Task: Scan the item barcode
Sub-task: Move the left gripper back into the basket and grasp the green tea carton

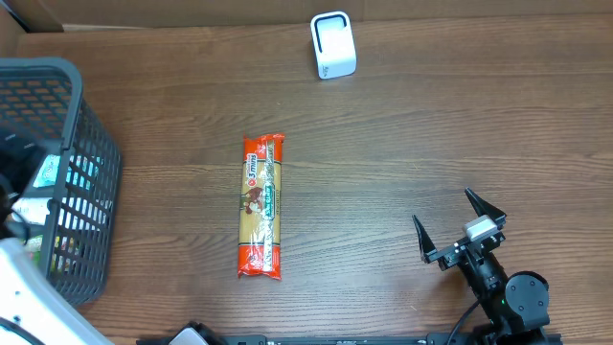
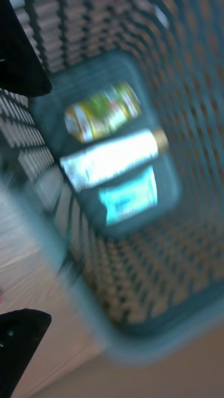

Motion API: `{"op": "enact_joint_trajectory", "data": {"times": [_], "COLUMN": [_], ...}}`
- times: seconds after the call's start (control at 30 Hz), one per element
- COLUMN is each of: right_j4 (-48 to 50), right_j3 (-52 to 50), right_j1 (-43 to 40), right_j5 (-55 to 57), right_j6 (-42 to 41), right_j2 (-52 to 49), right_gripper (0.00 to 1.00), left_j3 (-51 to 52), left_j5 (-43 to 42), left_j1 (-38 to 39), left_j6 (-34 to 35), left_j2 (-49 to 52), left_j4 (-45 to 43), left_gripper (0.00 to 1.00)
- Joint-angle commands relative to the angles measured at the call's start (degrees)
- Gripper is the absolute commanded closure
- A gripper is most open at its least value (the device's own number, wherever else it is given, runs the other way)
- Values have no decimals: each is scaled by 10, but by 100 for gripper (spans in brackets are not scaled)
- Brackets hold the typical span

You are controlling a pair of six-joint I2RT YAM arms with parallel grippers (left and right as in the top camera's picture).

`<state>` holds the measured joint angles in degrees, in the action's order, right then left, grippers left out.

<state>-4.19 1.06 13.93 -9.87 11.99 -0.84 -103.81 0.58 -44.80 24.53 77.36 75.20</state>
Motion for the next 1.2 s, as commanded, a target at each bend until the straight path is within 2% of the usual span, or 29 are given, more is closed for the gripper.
{"op": "enact_joint_trajectory", "data": {"times": [0.0, 0.17, 0.3, 0.37, 0.6, 0.97, 1.17], "right_j4": [2, 2, 2, 2, 2, 2, 2], "right_j3": [-6, -6, -6, -6, -6, -6, -6], "right_j1": [3, 3, 3, 3, 3, 3, 3], "right_j5": [4, 4, 4, 4, 4, 4, 4], "right_j6": [-4, -4, -4, -4, -4, -4, -4], "right_j2": [7, 7, 7, 7, 7, 7, 7], "right_gripper": [0, 0, 0, 0, 0, 0, 0], "left_j3": [26, 80, 154, 193, 303, 314, 314], "left_j5": [-3, -4, -1, 0, 9, 75, 76], "left_j1": [-61, -105, -130, -136, -137, -138, -137], "left_j6": [61, 54, 22, -4, -23, -10, -10], "left_j2": [40, 71, 87, 92, 115, 227, 273], "left_j4": [7, -13, -51, -83, -202, -241, -280], "left_gripper": [0, 0, 0, 0, 0, 4, 4]}}
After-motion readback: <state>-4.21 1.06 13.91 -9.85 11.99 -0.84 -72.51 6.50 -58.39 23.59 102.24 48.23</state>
